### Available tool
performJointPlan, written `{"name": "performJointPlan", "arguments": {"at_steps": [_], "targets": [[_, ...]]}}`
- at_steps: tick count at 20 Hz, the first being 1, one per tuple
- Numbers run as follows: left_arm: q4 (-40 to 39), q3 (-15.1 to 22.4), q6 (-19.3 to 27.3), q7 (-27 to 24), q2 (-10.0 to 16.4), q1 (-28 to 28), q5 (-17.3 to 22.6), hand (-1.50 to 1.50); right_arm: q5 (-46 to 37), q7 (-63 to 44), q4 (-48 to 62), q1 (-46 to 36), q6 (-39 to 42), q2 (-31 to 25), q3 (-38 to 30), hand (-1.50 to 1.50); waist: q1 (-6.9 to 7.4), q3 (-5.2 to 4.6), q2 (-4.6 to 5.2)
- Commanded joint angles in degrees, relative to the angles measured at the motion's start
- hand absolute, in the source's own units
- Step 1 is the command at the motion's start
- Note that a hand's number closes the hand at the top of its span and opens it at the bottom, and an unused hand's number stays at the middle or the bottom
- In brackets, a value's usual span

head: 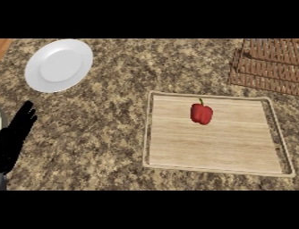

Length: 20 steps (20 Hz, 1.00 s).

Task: Pick the tomato from the tray and place it in the tiered shelf

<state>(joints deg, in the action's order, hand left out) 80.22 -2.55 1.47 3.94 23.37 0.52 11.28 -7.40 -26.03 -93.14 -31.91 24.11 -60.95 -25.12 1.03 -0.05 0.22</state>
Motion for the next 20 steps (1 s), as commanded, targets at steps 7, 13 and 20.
{"name": "performJointPlan", "arguments": {"at_steps": [7,13,20], "targets": [[2.58,-1.16,-1.34,2.31,-1.06,0.95,-0.31,0.0,-12.07,5.3,15.49,-11.64,-6.21,1.54,11.23,1.5,0.28,0.0,-0.05],[-3.09,-2.11,-2.56,-0.05,-0.88,-2.06,-1.89,0.0,-15.58,15.79,31.47,-16.03,-10.45,5.05,11.84,1.5,0.21,0.02,0.07],[-1.54,-1.17,-1.87,-0.14,-2.9,-1.13,-2.8,0.0,-20.22,14.93,45.59,-21.13,-17.72,8.96,11.58,1.5,0.62,0.04,0.23]]}}
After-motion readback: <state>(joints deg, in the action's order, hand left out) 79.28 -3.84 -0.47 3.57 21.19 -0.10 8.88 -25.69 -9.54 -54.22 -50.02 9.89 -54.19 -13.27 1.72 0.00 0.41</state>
